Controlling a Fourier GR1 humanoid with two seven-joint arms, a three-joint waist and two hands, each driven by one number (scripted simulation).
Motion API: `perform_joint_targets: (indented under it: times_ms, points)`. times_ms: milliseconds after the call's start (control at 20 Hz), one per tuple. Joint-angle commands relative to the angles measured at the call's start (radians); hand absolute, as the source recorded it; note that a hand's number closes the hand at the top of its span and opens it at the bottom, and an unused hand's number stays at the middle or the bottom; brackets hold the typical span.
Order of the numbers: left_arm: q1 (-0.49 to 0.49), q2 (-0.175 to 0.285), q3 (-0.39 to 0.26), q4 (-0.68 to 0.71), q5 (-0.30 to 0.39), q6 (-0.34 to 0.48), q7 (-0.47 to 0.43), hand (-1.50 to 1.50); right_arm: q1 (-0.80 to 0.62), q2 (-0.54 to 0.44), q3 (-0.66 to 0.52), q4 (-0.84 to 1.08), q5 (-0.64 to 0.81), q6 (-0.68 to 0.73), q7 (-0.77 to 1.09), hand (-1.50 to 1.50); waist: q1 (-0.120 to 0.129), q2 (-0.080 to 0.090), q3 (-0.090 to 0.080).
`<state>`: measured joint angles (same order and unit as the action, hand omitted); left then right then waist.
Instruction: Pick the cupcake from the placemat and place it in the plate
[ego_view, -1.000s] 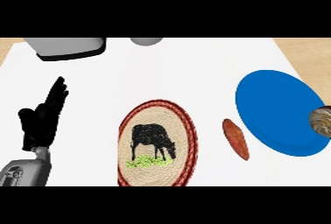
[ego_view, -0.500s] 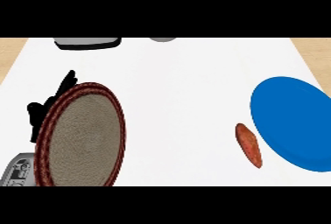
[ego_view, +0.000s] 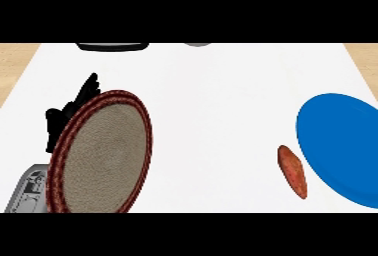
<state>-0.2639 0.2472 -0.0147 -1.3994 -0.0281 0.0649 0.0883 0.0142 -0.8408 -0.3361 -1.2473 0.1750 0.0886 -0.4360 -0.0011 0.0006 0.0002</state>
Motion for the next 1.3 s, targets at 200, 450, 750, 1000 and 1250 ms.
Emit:
perform_joint_targets:
  times_ms: [200,450,750,1000,1250]
  points:
    - [-0.003,-0.031,-0.018,-0.046,-0.026,0.012,0.051,0.0,-0.145,0.098,0.193,0.052,0.268,-0.136,0.141,1.5,0.016,0.002,0.0]
    - [-0.019,-0.03,0.012,0.052,-0.026,-0.009,-0.044,0.0,-0.248,0.191,0.249,0.171,0.32,-0.109,0.264,1.5,0.01,0.003,0.0]
    - [-0.01,-0.033,0.008,0.006,-0.048,-0.003,-0.017,0.0,-0.384,0.26,0.21,0.48,0.291,-0.088,0.132,-1.5,0.014,0.004,0.001]
    - [0.012,-0.04,0.0,-0.03,-0.034,-0.029,0.026,0.0,-0.448,0.296,0.141,0.564,0.204,-0.047,0.008,-1.5,0.015,0.003,0.001]
    - [0.053,-0.029,0.027,-0.028,-0.029,-0.023,-0.004,0.0,-0.398,0.289,-0.016,0.507,0.023,-0.007,-0.037,-1.5,-0.002,-0.001,0.001]
